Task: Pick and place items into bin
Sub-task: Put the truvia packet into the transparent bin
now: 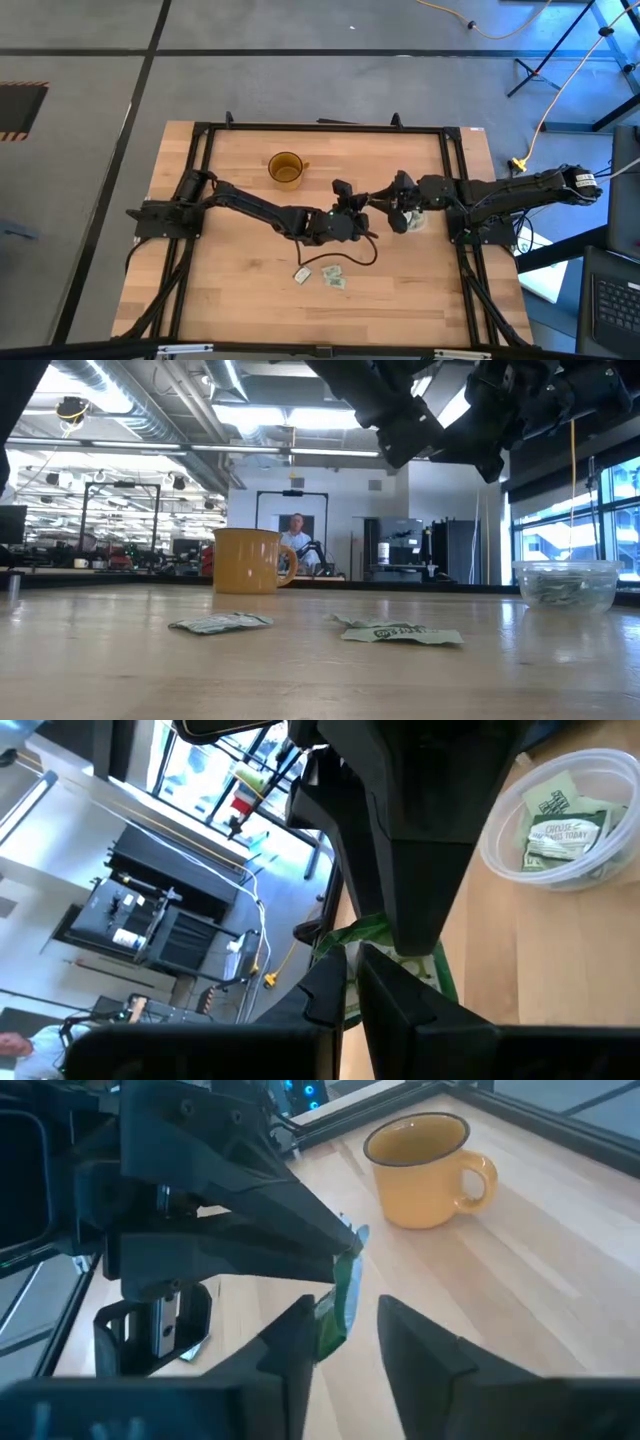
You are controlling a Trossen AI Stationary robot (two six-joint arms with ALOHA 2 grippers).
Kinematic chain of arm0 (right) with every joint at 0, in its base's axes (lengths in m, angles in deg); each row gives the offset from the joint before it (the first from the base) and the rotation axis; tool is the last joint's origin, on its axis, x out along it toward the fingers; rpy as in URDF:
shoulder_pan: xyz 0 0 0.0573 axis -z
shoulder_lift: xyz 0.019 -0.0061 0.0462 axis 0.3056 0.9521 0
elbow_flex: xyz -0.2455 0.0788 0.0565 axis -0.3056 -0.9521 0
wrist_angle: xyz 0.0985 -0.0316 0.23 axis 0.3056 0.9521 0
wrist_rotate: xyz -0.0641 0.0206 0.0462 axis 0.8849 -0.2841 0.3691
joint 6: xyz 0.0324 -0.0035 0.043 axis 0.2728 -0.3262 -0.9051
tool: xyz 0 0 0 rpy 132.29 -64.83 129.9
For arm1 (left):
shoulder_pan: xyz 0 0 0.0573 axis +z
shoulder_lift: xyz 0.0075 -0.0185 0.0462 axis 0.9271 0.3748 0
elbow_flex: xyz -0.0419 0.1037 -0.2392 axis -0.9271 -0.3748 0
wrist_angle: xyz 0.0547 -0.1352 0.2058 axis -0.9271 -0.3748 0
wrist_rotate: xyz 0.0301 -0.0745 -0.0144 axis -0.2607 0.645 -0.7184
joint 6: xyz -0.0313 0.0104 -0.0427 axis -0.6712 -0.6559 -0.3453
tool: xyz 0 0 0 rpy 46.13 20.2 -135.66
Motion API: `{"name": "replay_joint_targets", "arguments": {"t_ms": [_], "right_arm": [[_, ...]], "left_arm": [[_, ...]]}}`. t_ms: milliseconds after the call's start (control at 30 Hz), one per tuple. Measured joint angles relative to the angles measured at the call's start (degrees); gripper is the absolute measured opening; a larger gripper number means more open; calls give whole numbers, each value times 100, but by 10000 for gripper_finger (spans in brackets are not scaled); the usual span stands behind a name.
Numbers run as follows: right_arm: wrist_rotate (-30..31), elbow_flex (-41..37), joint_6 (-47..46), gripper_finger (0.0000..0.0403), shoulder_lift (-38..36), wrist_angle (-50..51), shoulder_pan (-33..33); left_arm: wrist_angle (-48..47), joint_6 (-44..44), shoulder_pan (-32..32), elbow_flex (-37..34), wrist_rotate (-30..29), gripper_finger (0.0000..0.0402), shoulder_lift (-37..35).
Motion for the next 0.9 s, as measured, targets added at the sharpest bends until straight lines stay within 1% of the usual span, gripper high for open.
{"name": "replay_joint_targets", "arguments": {"t_ms": [200, 400, 567, 633, 733, 833, 900], "right_arm": [[-4, 0, -8, 60, 0, 0, 0], [-4, 0, 17, 9, 0, 4, 0], [-6, 0, -6, 10, 0, 69, 0], [-6, 0, -6, 8, 0, 135, 0], [-9, 0, -1, 4, -23, 279, 0], [-15, 64, 5, 4, -151, 647, 0], [-17, 229, -10, 4, -293, 1243, 0]], "left_arm": [[-2, 145, 0, 0, -4, 23, 0], [-8, 147, 0, 0, -7, 24, 0], [-41, 59, -14, 2, 0, 41, 0], [-83, -4, -35, 2, -8, 56, 0], [-96, -101, -70, 2, -205, 83, -15], [-460, -481, -81, 13, -196, 106, -114], [-1050, -930, -67, 9, 55, 116, -249]]}}
